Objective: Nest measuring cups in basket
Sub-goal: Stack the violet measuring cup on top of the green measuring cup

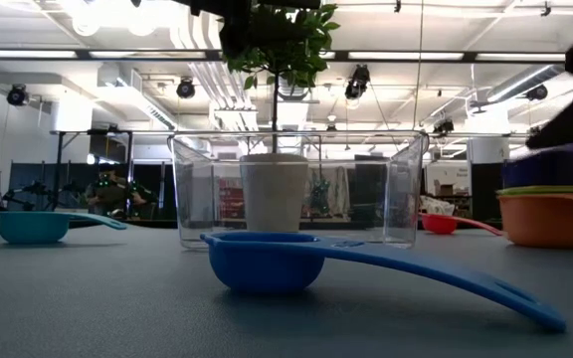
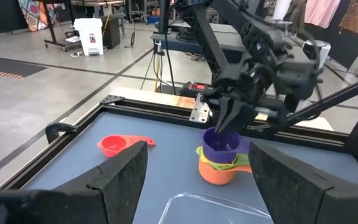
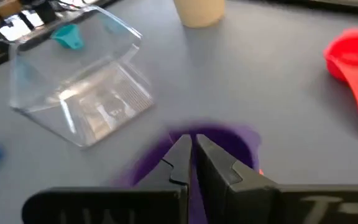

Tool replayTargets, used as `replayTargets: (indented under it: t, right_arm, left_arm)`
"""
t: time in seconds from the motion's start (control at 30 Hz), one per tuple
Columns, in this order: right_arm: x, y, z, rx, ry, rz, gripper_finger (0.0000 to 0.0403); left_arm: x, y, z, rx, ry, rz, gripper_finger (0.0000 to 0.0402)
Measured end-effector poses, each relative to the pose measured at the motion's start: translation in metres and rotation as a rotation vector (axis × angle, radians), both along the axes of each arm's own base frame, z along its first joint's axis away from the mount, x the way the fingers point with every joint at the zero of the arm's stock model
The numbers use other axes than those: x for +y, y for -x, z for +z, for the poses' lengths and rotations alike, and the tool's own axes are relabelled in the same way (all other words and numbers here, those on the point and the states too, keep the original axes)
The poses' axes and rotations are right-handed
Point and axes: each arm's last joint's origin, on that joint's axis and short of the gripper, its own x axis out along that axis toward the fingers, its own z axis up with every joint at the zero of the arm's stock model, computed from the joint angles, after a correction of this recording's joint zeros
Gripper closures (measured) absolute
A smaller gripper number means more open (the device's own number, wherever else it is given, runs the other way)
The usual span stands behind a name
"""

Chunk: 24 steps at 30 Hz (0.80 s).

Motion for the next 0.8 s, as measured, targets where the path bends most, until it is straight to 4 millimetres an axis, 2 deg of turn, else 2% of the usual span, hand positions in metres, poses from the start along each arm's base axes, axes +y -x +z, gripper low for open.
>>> replayTargets:
  t: [0.07,0.17,0.43,0.6,0.8]
  right_arm:
    - [-0.002,0.001,-0.007,0.001,-0.007,-0.009,0.0394]
    - [-0.001,0.0,-0.006,0.0,-0.003,0.003,0.0394]
    - [0.011,-0.01,0.035,-0.009,0.084,0.084,0.0394]
    - [0.003,-0.011,0.032,0.045,0.104,0.037,0.0394]
    - [0.002,-0.017,0.029,0.007,0.129,-0.001,0.0394]
  left_arm:
    - [0.0,0.0,0.0,0.0,0.0,0.0,0.0139]
    - [0.0,0.002,0.001,0.01,-0.003,0.0,0.0139]
    - [0.002,0.021,0.021,0.016,-0.01,0.016,0.0139]
    - [0.002,0.029,0.03,-0.01,-0.007,0.017,0.0139]
    - [0.002,0.026,0.028,0.0,-0.007,0.018,0.0139]
